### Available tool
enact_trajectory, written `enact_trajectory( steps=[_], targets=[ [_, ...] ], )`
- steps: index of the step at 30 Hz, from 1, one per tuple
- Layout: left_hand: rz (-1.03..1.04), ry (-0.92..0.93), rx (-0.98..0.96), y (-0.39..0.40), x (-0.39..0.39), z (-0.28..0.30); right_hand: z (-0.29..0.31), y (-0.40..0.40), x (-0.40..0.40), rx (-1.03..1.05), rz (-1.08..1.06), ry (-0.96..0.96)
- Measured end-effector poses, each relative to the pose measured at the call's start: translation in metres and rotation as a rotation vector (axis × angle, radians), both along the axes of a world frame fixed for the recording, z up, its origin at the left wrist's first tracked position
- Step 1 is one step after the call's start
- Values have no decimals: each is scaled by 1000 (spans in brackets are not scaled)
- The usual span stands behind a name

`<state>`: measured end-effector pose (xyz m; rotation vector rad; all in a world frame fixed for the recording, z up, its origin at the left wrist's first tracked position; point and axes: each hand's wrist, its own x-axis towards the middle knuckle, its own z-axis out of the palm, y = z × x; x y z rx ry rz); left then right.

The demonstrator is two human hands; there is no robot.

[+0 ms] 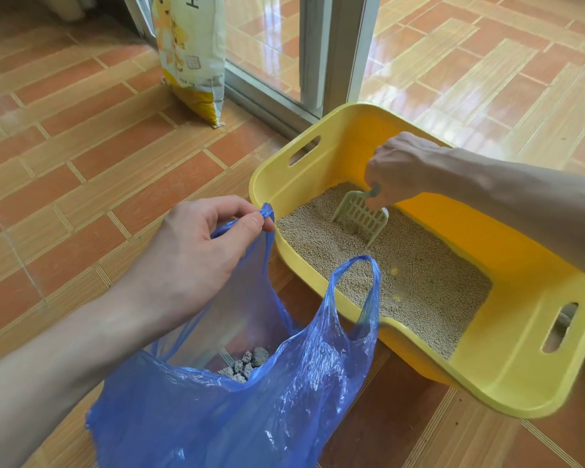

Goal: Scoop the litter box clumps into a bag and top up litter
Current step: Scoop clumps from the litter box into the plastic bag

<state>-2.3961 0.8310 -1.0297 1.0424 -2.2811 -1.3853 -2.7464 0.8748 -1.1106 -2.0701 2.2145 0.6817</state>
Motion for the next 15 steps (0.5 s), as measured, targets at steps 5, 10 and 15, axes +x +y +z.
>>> enact_trajectory(
  steps=[5,10,15],
  targets=[
    [-12,5,6,0,-2,-1,-3,16,-4,-41,45,-68],
    [-8,22,26,-1,-3,-3,-27,39,-10,-90,-125,-246],
    [-14,27,28,-3,-3,-5,-42,61,-14,-5,-311,-470]
  ],
)
